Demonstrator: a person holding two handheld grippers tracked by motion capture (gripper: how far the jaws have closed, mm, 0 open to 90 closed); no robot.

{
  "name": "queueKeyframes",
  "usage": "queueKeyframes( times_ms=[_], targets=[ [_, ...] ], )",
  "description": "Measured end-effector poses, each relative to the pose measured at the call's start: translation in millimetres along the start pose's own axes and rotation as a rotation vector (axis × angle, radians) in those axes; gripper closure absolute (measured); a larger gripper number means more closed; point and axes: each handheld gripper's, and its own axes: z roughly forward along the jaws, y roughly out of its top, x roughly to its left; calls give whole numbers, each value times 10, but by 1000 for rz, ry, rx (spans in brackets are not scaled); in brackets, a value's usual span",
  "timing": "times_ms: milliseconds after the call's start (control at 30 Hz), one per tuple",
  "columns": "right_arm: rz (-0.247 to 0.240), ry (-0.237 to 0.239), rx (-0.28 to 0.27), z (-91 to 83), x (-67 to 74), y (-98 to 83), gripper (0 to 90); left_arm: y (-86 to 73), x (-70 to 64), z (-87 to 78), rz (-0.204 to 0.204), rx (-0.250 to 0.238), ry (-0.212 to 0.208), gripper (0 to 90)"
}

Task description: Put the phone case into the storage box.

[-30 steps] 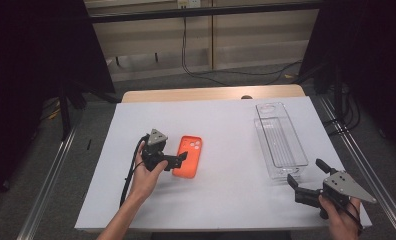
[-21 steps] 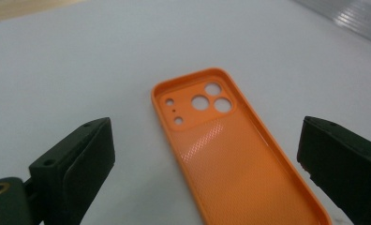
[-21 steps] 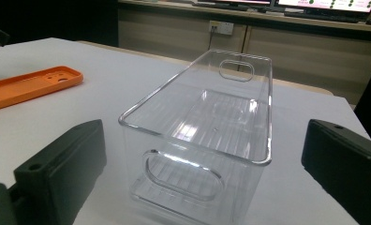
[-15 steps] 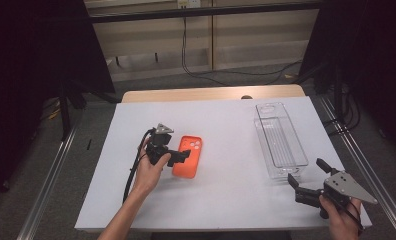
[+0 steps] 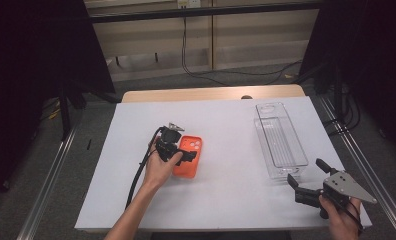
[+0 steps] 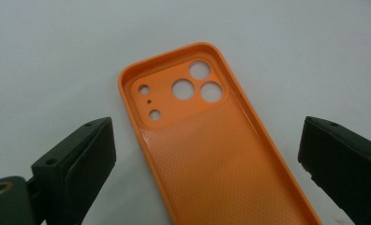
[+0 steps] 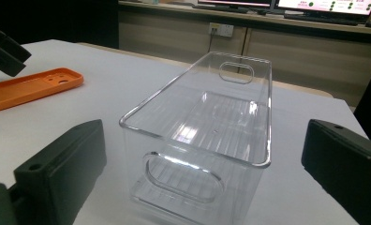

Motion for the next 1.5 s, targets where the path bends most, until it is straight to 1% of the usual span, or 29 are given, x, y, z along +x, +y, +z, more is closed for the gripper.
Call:
queueKeyframes(
  times_ms=[33,100,233,267,300,333,367,467,500,533,567,600,667,700,733,767,800,933,1000,1033,1100,1133,1167,1233,1267,1300,1367,1400,1500],
  targets=[
    [-1,-1,-1,-1,-3,-1,0,19,-9,39,-14,27,18,43],
    [-2,-2,-3,-1,-7,-1,0,24,-9,50,-14,37,18,44],
    [-1,0,7,1,-6,-4,0,25,2,92,-6,72,2,46],
    [-2,4,8,2,-5,-5,0,23,8,114,-27,71,-4,44],
    [-2,3,8,2,-2,-5,0,23,8,114,-27,71,-4,44],
    [-3,4,8,4,-2,-4,0,24,19,125,-43,70,-13,44],
    [-3,4,8,4,-2,-4,0,24,19,125,-43,70,-13,43],
    [-2,0,8,10,-7,-5,0,26,12,148,-68,69,-28,45],
    [-2,0,8,10,-7,-5,0,25,-1,158,-61,71,-29,45],
    [1,0,9,5,-11,-6,0,22,-13,175,-50,74,-20,47],
    [3,2,10,3,-12,-7,0,17,-5,210,-48,93,-13,47],
    [3,2,10,3,-12,-7,0,17,-5,210,-48,93,-13,46],
    [3,2,9,4,-14,-7,0,10,-8,242,-68,93,-10,45],
    [2,4,9,3,-13,-7,0,6,-13,257,-68,96,-15,30],
    [3,3,9,2,-13,-7,0,5,-17,266,-49,102,0,31],
    [1,1,5,3,-16,-7,0,3,-29,277,-51,102,3,31],
    [0,1,4,4,-18,-7,0,-1,-33,285,-42,104,12,31],
    [1,0,4,3,-17,-7,0,-8,-60,312,-47,102,25,10],
    [3,2,4,0,-12,-6,0,-8,-66,318,-35,108,27,9],
    [2,3,7,2,-14,-6,0,-4,-82,329,-34,113,43,10],
    [2,2,8,3,-15,-6,0,0,-92,336,-32,115,50,9],
    [2,2,5,6,-15,-7,0,2,-98,339,-22,124,60,9],
    [2,3,8,2,-14,-6,0,1,-113,348,-23,122,70,8],
    [3,2,6,-1,-12,-5,0,-3,-140,366,-13,122,87,3],
    [2,3,6,-1,-13,-6,0,-6,-140,366,0,124,92,2],
    [1,4,5,-1,-15,-6,0,-8,-139,369,-16,117,91,5],
    [2,2,5,-2,-15,-5,0,-10,-141,369,-16,116,93,5],
    [1,3,3,-1,-15,-4,0,-15,-149,372,-31,110,100,6],
    [-2,3,3,-3,-16,-4,0,-26,-159,376,-32,99,111,1]
  ],
)
